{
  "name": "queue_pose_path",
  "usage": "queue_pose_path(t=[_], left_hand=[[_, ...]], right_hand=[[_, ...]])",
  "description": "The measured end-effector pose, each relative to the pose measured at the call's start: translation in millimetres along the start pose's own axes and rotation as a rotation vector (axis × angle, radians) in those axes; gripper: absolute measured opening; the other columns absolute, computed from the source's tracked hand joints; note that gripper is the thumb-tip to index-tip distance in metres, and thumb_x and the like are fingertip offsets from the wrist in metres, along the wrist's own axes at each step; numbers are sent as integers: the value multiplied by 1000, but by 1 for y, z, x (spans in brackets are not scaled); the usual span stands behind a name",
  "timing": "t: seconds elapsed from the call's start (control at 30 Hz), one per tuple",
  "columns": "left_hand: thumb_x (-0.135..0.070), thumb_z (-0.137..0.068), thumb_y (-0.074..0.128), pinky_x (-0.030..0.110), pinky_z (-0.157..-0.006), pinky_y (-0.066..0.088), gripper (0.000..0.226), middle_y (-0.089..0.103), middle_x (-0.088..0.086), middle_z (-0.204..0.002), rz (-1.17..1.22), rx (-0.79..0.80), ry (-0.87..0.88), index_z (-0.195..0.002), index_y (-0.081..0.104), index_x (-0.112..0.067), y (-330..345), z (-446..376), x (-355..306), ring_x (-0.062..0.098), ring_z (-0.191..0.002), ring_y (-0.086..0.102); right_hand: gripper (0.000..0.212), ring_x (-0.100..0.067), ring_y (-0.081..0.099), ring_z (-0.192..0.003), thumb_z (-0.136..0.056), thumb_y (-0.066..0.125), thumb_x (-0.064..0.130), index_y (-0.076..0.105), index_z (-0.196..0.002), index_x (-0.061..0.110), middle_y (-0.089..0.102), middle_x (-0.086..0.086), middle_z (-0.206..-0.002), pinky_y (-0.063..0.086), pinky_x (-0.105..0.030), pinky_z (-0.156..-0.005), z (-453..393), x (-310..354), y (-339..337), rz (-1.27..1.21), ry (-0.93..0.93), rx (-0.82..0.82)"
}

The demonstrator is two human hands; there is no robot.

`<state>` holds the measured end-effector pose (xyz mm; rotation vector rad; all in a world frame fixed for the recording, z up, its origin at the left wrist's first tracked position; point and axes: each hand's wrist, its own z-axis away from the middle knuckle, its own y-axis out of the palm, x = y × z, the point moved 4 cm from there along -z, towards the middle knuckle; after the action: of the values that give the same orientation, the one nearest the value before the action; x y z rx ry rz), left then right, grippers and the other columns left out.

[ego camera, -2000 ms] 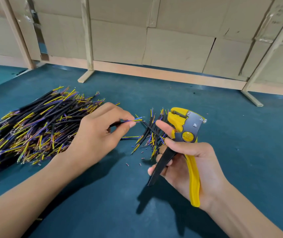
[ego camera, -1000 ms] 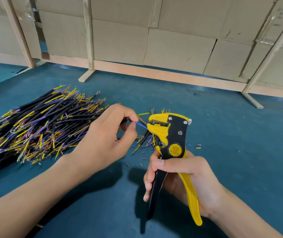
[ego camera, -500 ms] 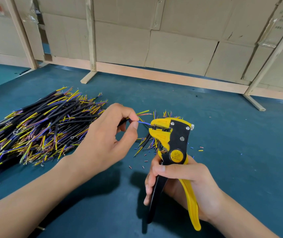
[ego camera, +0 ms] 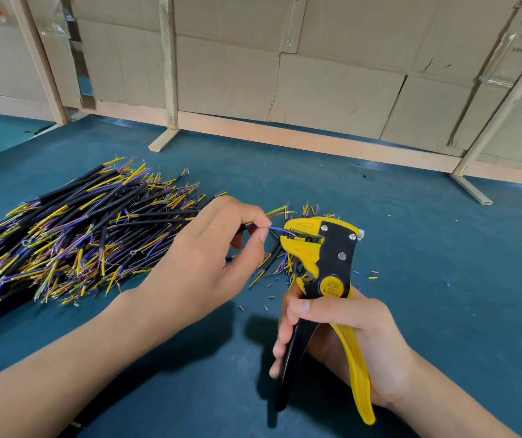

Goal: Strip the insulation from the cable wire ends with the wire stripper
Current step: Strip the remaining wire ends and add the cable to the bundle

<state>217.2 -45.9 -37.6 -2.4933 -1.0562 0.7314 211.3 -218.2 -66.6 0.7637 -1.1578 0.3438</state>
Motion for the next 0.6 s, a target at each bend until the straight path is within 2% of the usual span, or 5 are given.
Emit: queue_pose_path(t=[0.2, 0.33, 0.6], left_hand=[[-11, -96, 58, 22, -75, 43, 11, 59, 1, -92, -28, -6, 14, -102, 66, -5, -1, 0, -4, 19, -76, 52], [-8, -95, 59, 13, -78, 37, 10, 59, 0, -92, -64, 7, 13, -100, 66, -4, -1, -1, -6, 17, -75, 49], [-7, -96, 61, 9, -81, 34, 9, 56, -4, -93, -71, -14, -38, -102, 65, -4, 1, 0, -5, 12, -75, 47]], right_hand=[[9, -36, 62, -69, -77, 66, 12, 66, -74, 4, 59, -21, -74, 56, -51, -69, -1, 0, -1, -16, 17, -39], [9, -36, 62, -68, -76, 65, 12, 66, -73, 3, 58, -20, -74, 57, -52, -68, -2, 0, -4, -34, 30, -69], [8, -36, 62, -69, -77, 64, 12, 65, -75, 4, 58, -20, -75, 57, -52, -69, -3, -2, -4, -33, 35, -73]])
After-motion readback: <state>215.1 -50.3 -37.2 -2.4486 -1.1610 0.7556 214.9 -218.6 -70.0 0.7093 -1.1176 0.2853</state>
